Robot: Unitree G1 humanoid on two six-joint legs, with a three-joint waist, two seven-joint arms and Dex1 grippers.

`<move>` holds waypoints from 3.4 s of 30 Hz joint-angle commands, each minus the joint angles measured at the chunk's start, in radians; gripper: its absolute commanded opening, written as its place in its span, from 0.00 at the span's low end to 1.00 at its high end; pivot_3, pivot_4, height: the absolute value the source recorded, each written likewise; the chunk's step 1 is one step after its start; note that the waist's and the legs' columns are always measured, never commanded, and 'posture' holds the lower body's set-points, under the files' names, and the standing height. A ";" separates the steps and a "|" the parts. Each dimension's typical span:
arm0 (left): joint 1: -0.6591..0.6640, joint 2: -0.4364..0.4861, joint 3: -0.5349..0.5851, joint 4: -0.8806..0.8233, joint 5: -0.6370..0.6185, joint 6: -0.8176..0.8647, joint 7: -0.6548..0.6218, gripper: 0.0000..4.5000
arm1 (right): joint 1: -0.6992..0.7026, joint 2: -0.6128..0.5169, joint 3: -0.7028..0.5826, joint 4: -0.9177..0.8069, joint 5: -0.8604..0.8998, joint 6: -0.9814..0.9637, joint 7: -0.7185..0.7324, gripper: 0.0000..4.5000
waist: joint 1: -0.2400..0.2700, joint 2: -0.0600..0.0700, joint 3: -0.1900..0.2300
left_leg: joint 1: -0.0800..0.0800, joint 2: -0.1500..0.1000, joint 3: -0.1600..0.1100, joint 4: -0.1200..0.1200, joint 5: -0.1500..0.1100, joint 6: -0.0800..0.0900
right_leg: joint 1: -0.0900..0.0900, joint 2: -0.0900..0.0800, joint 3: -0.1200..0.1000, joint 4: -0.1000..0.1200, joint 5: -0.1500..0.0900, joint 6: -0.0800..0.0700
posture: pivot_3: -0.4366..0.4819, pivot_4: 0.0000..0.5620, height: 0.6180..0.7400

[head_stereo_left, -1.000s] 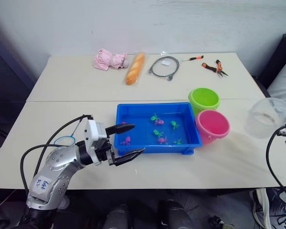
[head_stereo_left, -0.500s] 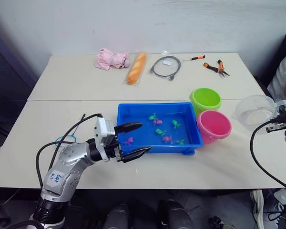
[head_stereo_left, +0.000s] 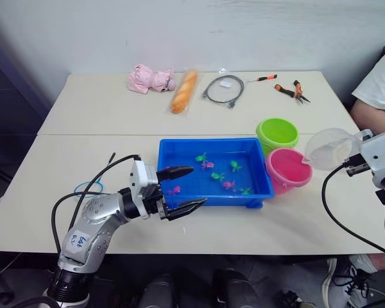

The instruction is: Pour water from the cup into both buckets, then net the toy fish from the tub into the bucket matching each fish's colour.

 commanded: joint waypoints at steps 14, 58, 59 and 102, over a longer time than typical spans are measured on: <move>-0.002 -0.016 0.004 -0.024 0.004 -0.020 0.005 1.00 | -0.037 -0.042 -0.005 -0.031 -0.123 -0.108 -0.010 0.01 | 0.000 0.000 0.000 | 0.000 0.000 0.000 0.000 0.000 0.000 | 0.000 0.000 0.000 0.000 0.000 0.000 | 0.48 0.27 0.99; -0.042 -0.016 0.078 0.019 -0.004 -0.010 0.035 1.00 | -0.316 0.160 -0.147 -0.008 0.144 0.425 -0.088 0.01 | -0.002 -0.002 0.001 | 0.000 0.000 -0.001 0.000 0.002 -0.001 | 0.000 0.000 0.000 0.001 0.000 0.000 | 0.48 0.27 0.99; -0.049 -0.016 0.085 0.023 -0.006 -0.004 0.041 1.00 | -0.342 0.153 -0.142 -0.005 0.141 0.484 -0.100 0.01 | -0.002 -0.002 0.001 | 0.000 0.000 0.000 0.000 0.002 0.000 | 0.000 0.000 0.000 0.001 0.000 0.000 | 0.48 0.27 0.99; -0.091 -0.045 0.080 0.059 0.062 0.010 0.179 1.00 | -0.757 -0.037 0.509 0.595 -0.418 -0.087 -0.241 0.01 | -0.004 -0.002 0.002 | -0.003 0.000 0.000 0.000 0.004 -0.002 | -0.003 0.000 -0.001 0.000 0.000 0.000 | 0.48 0.27 0.99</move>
